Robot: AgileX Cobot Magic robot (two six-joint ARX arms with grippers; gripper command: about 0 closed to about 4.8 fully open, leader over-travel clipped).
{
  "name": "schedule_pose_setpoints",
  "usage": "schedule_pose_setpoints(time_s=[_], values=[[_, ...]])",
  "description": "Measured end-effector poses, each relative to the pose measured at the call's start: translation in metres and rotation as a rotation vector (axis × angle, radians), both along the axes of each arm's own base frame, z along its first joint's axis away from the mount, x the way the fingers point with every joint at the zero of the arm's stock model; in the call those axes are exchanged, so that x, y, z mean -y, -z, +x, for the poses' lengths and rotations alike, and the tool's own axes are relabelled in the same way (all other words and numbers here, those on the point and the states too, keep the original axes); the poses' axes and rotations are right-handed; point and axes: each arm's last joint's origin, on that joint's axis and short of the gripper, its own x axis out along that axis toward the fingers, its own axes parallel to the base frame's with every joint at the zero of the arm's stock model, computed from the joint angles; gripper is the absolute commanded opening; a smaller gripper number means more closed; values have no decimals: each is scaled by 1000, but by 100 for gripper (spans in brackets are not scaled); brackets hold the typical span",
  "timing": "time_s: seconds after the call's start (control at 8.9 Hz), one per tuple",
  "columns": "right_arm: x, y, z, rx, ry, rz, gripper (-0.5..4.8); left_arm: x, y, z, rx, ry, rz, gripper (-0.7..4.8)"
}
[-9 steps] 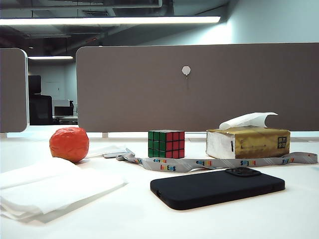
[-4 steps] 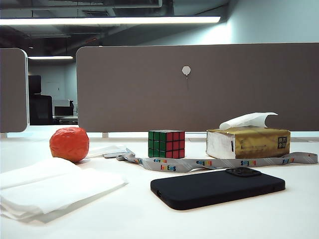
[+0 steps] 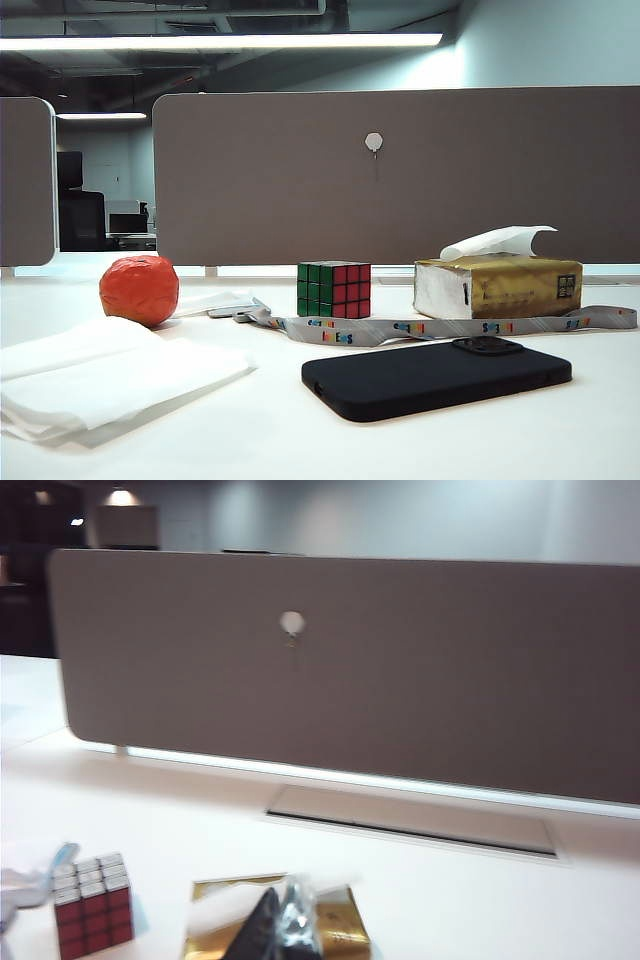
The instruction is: Pull out a tissue from the tissue box and use it to cover the ID card on the tabletop.
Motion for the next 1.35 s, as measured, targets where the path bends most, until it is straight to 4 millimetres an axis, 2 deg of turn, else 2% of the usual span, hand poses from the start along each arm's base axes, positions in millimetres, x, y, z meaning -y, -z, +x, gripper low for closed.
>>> schedule_pose_setpoints(time_s=[0.11, 0.22, 0.34, 0.45, 0.67, 1.01, 1.24, 1.35], values=[[0, 9, 3, -73, 27, -10, -5, 0, 0, 0, -4, 0, -1, -6], [-1, 31, 9, -148, 80, -29, -5, 0, 1, 0, -18, 0, -16, -6], [-2, 51, 15, -148, 94, -27, -5, 0, 2, 0, -23, 0, -18, -6], [-3, 57, 17, -139, 95, -19, -5, 0, 2, 0, -25, 1, -18, -6], [-2, 55, 17, -113, 103, -7, -4, 0, 2, 0, -26, 0, -18, -6], [11, 51, 19, -78, 216, -4, -3, 0, 2, 0, -27, 0, -18, -6], [22, 47, 20, -34, 208, 14, -4, 0, 2, 0, -27, 0, -18, -6], [25, 46, 19, -26, 132, 31, -4, 0, 2, 0, -27, 0, -18, -6]])
